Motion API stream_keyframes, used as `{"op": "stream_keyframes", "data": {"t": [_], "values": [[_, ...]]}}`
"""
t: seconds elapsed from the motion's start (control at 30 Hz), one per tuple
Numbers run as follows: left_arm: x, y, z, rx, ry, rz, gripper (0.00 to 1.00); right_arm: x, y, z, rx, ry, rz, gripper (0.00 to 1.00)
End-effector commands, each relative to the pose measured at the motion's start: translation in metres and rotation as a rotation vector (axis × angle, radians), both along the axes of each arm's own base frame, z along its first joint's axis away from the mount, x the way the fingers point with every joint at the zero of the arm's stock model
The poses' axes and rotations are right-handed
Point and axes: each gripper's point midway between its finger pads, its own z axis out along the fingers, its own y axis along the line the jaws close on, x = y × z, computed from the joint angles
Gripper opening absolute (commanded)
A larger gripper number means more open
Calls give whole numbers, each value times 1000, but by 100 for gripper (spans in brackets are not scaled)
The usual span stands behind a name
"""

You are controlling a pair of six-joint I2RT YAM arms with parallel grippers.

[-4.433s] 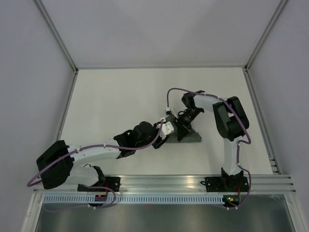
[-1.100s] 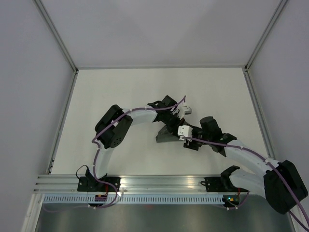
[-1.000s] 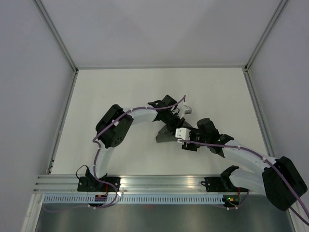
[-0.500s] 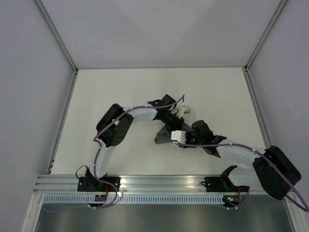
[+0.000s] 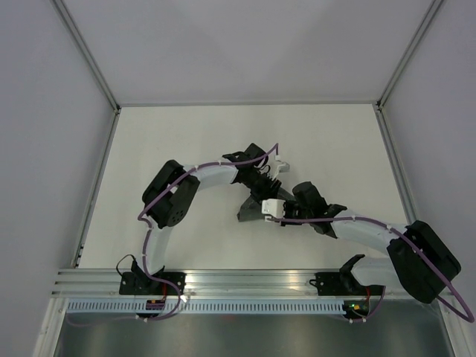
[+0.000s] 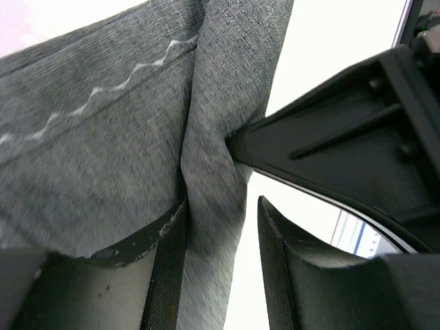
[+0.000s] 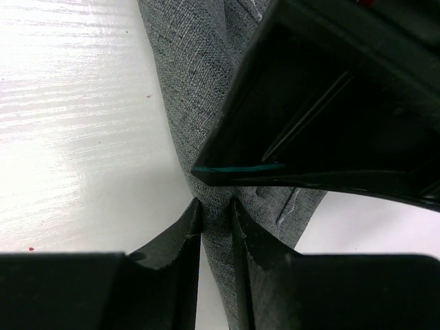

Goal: Fold the napkin, place the utensils inside, and roll it up
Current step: Roll the napkin at the center of the board.

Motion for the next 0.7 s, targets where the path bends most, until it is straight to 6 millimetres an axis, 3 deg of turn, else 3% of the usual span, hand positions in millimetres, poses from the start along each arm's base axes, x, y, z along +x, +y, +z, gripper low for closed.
{"op": "stream_keyframes", "data": {"t": [0.0,0.17,0.23,0.3,0.33,0.43,0.47,0.5,0.53,0.6,0.67], "values": [[10,4,43,-25,-17,94,50,-28,-16,-26,-92,159,9,18],[37,15,71,-70,-111,226,50,-33,-12,-26,-94,238,25,18],[47,25,70,-51,-163,302,50,-36,-8,-23,-89,280,39,17],[66,33,89,-73,-262,415,50,-37,-9,-27,-97,332,36,16],[63,43,81,-55,-273,450,49,-36,-5,-23,-88,356,43,16],[73,61,104,-120,-398,587,49,-34,-5,-24,-96,430,36,15],[75,69,124,-156,-448,634,49,-34,-7,-30,-109,463,26,15],[69,78,112,-139,-446,657,49,-33,-7,-31,-113,482,25,15],[71,79,126,-194,-488,678,49,-31,-5,-27,-115,504,31,16],[63,93,128,-219,-530,714,49,-32,-8,-35,-140,574,26,15],[57,94,136,-274,-577,711,49,-31,-6,-37,-150,642,29,15]]}}
